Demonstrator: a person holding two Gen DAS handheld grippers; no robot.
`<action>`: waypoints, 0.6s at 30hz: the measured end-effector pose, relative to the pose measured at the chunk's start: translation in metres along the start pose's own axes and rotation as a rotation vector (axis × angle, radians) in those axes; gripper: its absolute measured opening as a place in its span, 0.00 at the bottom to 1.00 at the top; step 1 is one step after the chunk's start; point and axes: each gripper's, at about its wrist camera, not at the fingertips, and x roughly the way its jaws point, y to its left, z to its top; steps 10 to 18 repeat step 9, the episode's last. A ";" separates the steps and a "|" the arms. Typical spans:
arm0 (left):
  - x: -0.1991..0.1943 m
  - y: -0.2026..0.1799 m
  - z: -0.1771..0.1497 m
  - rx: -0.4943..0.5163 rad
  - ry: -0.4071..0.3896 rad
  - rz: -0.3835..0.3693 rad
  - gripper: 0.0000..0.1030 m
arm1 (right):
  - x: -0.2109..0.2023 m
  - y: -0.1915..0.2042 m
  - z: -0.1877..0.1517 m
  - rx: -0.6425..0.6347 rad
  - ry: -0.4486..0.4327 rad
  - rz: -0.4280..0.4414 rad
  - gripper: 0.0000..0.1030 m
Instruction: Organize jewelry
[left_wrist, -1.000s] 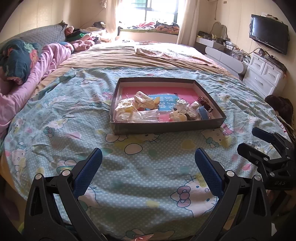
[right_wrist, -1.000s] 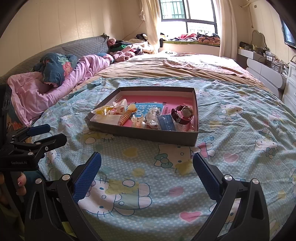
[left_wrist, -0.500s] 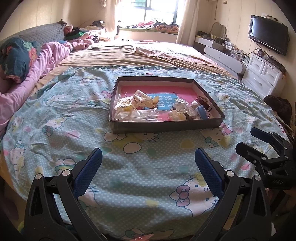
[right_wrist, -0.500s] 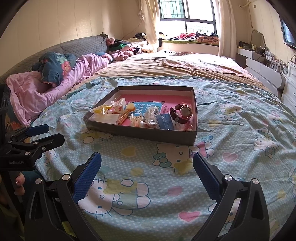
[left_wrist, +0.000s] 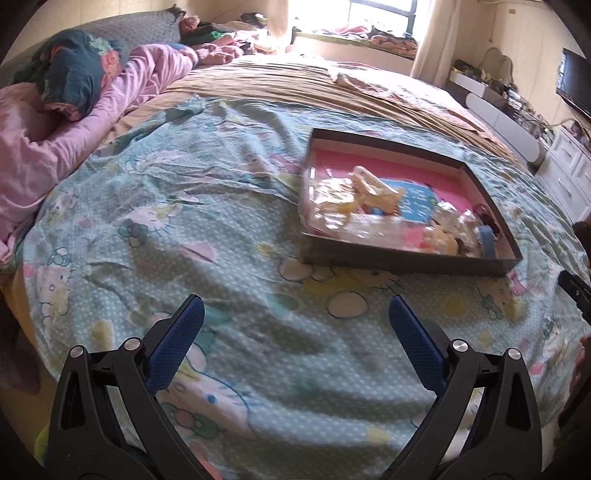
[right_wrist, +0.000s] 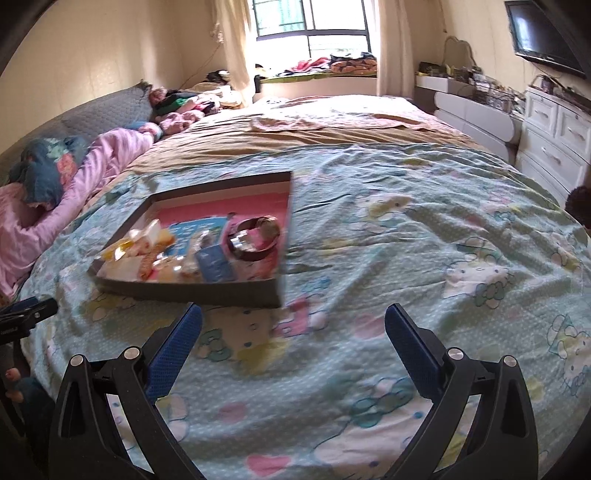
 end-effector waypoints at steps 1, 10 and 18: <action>0.006 0.013 0.010 -0.033 -0.004 0.032 0.91 | 0.005 -0.013 0.005 0.027 0.005 -0.029 0.96; 0.097 0.128 0.091 -0.195 0.030 0.299 0.91 | 0.073 -0.149 0.052 0.200 0.052 -0.349 0.96; 0.097 0.128 0.091 -0.195 0.030 0.299 0.91 | 0.073 -0.149 0.052 0.200 0.052 -0.349 0.96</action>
